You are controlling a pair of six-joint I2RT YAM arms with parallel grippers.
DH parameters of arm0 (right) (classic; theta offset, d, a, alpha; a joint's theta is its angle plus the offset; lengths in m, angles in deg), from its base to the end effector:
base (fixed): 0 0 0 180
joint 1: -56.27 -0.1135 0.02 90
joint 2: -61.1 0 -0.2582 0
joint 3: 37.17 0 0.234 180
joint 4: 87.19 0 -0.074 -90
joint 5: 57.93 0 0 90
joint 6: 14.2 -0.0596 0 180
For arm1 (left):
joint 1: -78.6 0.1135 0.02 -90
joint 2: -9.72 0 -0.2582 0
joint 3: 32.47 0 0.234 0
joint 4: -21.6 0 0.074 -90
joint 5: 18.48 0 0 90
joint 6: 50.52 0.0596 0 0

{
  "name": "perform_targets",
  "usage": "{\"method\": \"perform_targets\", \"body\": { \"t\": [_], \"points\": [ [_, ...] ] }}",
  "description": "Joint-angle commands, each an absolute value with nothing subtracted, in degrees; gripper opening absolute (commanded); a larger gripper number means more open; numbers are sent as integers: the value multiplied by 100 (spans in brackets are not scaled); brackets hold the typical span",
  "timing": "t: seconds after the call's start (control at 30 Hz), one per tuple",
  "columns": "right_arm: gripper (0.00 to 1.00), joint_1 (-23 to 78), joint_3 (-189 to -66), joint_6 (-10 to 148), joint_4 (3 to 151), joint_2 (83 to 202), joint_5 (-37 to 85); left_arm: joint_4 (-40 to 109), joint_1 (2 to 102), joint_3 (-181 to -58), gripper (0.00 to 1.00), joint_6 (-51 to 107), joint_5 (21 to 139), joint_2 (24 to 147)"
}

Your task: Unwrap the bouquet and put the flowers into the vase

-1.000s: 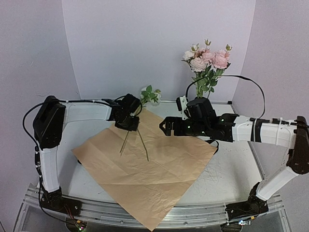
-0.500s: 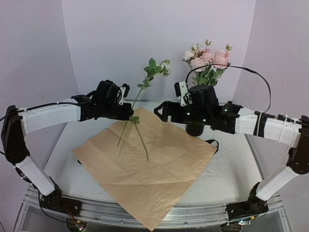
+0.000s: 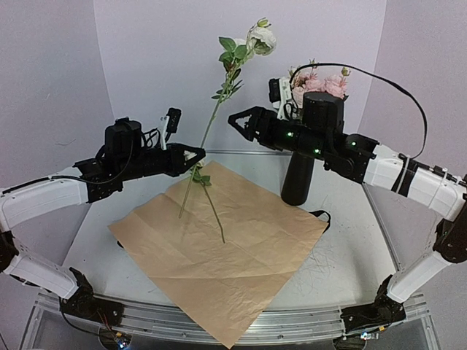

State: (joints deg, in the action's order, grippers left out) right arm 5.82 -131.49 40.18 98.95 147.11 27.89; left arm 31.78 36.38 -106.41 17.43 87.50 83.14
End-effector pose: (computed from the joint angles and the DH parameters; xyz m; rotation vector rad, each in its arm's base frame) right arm 0.2277 0.2825 0.4382 -0.2534 1.4208 1.3079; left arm 0.2184 -0.2203 0.3411 0.5376 1.7759 -1.0464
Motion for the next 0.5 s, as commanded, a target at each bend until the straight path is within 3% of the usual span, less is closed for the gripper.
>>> {"method": "perform_targets", "body": {
  "t": [0.0,0.47],
  "points": [
    [68,556,-13588,4207,10350,14875,2631,2602,3604,-10586,0,1913,9299,8075],
    [46,556,-13961,3945,10763,15356,2870,2341,3533,-10469,1,1949,9803,7857]
  ]
}}
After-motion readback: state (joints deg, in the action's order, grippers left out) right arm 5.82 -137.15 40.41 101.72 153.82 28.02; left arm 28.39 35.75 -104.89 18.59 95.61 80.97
